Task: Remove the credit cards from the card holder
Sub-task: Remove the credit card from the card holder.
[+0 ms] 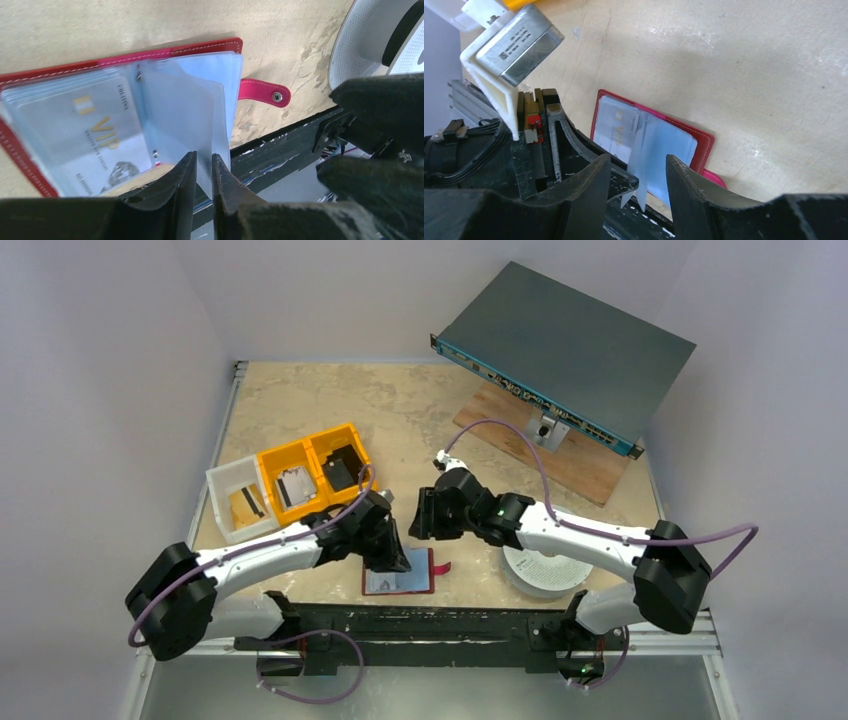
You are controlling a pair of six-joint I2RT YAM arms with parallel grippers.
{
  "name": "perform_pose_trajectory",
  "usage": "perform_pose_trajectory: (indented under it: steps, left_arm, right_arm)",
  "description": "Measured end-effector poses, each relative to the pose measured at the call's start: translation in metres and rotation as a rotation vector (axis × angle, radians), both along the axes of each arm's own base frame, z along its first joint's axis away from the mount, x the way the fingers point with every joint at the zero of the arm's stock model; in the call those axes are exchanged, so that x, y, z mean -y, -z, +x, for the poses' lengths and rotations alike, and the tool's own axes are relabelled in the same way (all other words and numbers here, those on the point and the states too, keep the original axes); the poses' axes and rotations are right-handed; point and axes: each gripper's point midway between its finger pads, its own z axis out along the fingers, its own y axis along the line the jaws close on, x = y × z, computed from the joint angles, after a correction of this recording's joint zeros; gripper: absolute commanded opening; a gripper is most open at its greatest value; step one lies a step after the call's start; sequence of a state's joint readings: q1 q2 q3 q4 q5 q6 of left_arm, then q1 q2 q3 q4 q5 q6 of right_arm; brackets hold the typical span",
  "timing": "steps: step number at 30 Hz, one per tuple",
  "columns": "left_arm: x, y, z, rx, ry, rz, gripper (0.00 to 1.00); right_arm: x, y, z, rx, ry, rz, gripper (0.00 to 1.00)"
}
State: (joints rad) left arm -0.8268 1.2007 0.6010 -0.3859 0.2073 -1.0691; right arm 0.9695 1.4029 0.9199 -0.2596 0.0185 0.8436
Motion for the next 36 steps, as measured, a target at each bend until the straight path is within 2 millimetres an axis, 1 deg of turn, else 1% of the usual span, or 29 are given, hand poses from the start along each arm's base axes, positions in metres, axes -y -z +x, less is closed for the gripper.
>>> perform_pose_trajectory:
  steps: [2,6,9,13,16,22,24,26,28,30,32,34,36]
  left_arm:
    - [0.007,0.002,0.002,-0.006,0.006,0.001,0.22]
    - [0.016,0.010,0.007,-0.021,0.010,0.013,0.27]
    - [0.020,0.017,0.010,-0.033,0.010,0.026,0.33]
    - [0.025,0.024,0.014,-0.044,0.011,0.039,0.45]
    - [0.026,0.027,0.015,-0.049,0.012,0.043,0.52]
    - [0.027,0.024,0.017,-0.037,0.011,0.039,0.58]
    - [0.024,0.018,0.018,-0.023,0.003,0.037,0.59]
    - [0.020,0.008,0.020,0.003,-0.007,0.027,0.59]
    - [0.012,-0.001,0.025,0.030,-0.028,0.028,0.59]
    - [0.003,-0.011,0.031,0.058,-0.057,0.023,0.59]
    - [-0.008,-0.022,0.037,0.086,-0.094,0.021,0.57]
    - [-0.019,-0.027,0.041,0.103,-0.125,0.026,0.54]
    - [-0.033,-0.027,0.044,0.112,-0.162,0.042,0.51]
  right_arm:
    - [0.004,-0.001,-0.001,0.004,0.007,-0.006,0.45]
    - [0.012,0.002,-0.004,0.003,0.013,-0.017,0.45]
    - [0.016,0.007,-0.007,-0.004,0.013,-0.028,0.45]
    - [0.020,0.014,-0.010,-0.015,0.013,-0.042,0.45]
    - [0.021,0.015,-0.010,-0.017,0.012,-0.045,0.45]
    - [0.021,0.017,-0.011,-0.019,0.012,-0.047,0.45]
    - [0.021,0.016,-0.011,-0.019,0.011,-0.046,0.45]
    - [0.020,0.016,-0.011,-0.019,0.009,-0.040,0.45]
    - [0.017,0.013,-0.011,-0.014,0.003,-0.025,0.44]
    - [0.015,0.013,-0.012,-0.016,-0.004,-0.014,0.44]
    - [0.013,0.015,-0.013,-0.021,-0.010,-0.005,0.44]
    - [0.010,0.017,-0.015,-0.031,-0.023,0.002,0.43]
    - [0.005,0.021,-0.017,-0.039,-0.034,0.005,0.43]
